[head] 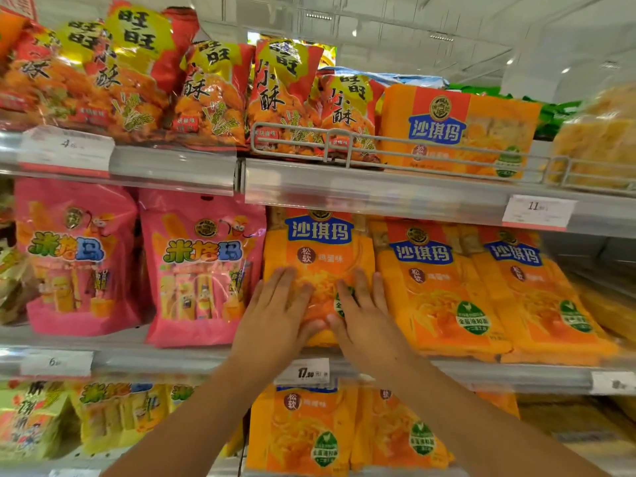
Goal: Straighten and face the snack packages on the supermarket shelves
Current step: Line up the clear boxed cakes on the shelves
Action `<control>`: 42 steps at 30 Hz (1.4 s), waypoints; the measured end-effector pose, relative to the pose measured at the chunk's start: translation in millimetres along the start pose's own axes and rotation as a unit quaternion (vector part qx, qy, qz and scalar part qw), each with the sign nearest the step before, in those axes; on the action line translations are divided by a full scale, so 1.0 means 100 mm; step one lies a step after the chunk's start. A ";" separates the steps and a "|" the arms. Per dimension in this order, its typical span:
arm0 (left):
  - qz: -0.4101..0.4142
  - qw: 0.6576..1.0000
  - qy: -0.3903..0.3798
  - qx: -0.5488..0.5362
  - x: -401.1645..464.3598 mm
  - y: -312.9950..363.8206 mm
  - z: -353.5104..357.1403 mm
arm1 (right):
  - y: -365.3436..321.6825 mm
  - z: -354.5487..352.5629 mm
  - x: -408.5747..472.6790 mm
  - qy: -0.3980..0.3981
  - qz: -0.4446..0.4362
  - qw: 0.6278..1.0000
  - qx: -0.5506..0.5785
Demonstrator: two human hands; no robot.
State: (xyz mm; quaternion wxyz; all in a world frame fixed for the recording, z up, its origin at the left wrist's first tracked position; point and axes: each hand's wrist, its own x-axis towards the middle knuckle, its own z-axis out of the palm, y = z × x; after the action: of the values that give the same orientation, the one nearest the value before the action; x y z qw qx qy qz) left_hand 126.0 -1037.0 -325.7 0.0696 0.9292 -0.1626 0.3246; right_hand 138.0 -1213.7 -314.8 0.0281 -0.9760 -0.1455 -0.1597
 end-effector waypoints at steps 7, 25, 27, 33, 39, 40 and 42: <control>0.006 0.999 0.005 -0.031 -0.07 -0.03 0.11 | -0.03 0.03 -0.06 0.003 0.007 1.000 -0.001; -0.021 0.999 0.039 -0.009 -0.03 0.32 -0.11 | 0.24 -0.18 -0.41 -0.008 -0.046 0.992 0.119; 0.021 0.997 0.068 -0.025 0.13 0.51 -0.18 | 0.50 -0.35 -0.57 0.005 -0.041 0.986 0.159; 0.153 0.975 0.141 -0.075 0.76 1.37 -0.62 | 1.54 -1.15 -0.94 0.136 0.027 0.983 0.119; 0.167 0.968 0.183 -0.041 1.56 2.21 -0.83 | 2.64 -1.89 -0.96 0.225 0.054 0.971 0.065; 0.165 0.968 0.187 -0.029 1.70 2.34 -0.84 | 2.82 -1.99 -0.95 0.233 0.056 0.969 0.055; 0.156 0.972 0.177 -0.006 1.95 2.61 -0.83 | 3.15 -2.14 -0.91 0.248 0.046 0.967 0.022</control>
State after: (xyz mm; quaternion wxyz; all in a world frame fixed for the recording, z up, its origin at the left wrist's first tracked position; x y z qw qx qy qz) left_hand 131.4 -1312.3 -132.8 0.0511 0.8197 -0.2925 0.4899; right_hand 83.0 -1561.9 -143.4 0.0920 -0.9106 -0.0923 -0.3922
